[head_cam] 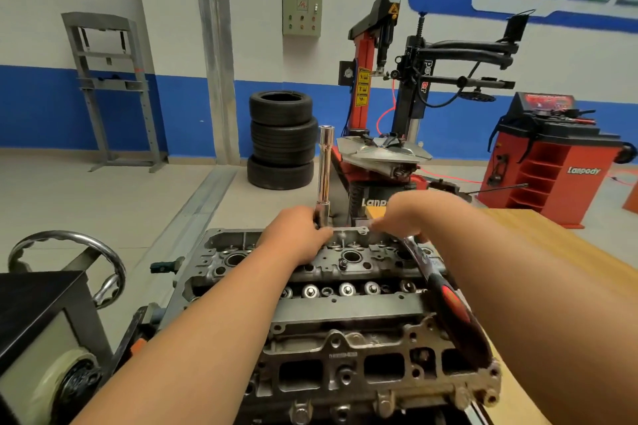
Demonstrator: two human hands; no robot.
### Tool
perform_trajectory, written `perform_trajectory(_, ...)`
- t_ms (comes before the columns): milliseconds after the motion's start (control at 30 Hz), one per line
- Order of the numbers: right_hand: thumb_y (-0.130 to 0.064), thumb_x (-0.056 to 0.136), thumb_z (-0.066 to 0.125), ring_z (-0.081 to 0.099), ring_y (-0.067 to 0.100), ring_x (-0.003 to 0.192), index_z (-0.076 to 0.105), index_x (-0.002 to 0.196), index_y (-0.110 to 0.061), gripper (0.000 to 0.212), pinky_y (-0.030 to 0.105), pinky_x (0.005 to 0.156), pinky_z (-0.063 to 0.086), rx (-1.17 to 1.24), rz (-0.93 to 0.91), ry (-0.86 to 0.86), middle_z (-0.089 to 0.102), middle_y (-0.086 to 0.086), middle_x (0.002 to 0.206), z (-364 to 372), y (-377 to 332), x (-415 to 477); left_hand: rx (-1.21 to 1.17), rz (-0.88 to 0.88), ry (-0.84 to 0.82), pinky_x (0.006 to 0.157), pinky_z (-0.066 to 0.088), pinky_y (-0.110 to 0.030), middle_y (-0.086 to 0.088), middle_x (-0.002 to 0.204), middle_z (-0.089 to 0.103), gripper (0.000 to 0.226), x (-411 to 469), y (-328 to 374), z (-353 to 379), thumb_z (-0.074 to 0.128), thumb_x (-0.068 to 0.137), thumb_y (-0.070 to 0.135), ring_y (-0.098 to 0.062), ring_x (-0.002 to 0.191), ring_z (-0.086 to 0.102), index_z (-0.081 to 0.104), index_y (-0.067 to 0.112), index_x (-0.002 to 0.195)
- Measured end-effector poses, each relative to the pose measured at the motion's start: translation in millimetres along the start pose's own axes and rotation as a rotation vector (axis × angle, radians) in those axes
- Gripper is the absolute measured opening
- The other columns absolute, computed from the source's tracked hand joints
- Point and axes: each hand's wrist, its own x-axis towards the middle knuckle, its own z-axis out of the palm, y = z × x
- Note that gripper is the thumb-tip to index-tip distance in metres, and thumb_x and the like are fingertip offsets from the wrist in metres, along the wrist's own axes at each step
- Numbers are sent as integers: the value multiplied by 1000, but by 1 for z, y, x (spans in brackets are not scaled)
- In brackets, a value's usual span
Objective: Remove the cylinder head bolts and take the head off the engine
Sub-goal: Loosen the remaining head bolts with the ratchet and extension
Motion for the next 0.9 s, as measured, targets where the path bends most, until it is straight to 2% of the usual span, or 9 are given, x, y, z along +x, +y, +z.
perform_trajectory(100,-54,95,46,55,30,105,42,137,-1,67,32,76,41,-57,70,-27,53,14,127,26,5,-3,-8,-9,4,83,53,-39,1,99,66,18,-2,0,2,60,87,42,-22,92,61,64,30,99)
perform_trajectory(200,-34,97,52,61,28,95,49,126,1,45,26,60,46,0,66,10,55,11,98,26,10,4,12,-6,19,85,53,-38,-1,106,66,27,-3,0,3,58,89,43,-23,96,61,63,27,111)
perform_trajectory(267,-18,94,51,67,25,90,53,111,-2,23,30,66,56,98,68,27,52,6,79,27,18,9,18,-5,28,85,52,-37,-1,110,66,30,-5,0,4,57,91,42,-23,99,61,62,25,116)
perform_trajectory(333,-16,93,51,67,24,78,52,102,-5,15,37,73,59,186,57,42,54,7,78,28,26,10,23,-9,32,84,51,-36,-2,111,65,31,-6,1,4,56,92,42,-24,100,61,61,25,117)
perform_trajectory(467,-26,91,57,64,22,69,57,116,-4,33,27,46,48,365,11,124,65,15,95,26,39,10,40,-13,37,83,49,-36,-3,111,65,31,-7,1,2,55,93,42,-25,101,60,61,23,117)
perform_trajectory(600,-25,95,48,65,26,65,49,118,-16,25,36,49,57,717,-68,204,62,14,87,20,41,9,47,-16,36,83,50,-36,-3,110,65,30,-7,1,3,55,93,42,-25,100,60,60,23,117)
perform_trajectory(700,-25,98,39,51,18,61,41,132,-25,34,28,47,45,957,-109,277,53,6,82,8,25,7,46,-11,36,83,51,-36,-2,112,65,31,-7,1,3,55,93,42,-24,101,61,60,24,118)
perform_trajectory(800,-37,99,46,48,5,66,38,137,-27,40,23,54,35,810,-289,466,55,-4,93,-11,4,3,38,-4,33,86,50,-37,-2,115,65,31,-8,1,3,55,93,42,-24,104,60,60,25,119)
perform_trajectory(900,-38,96,53,57,5,79,41,136,-27,43,27,67,47,642,-439,554,62,-4,101,-32,-10,1,36,-1,29,89,50,-38,-2,118,65,32,-8,0,3,54,93,43,-25,107,60,60,25,119)
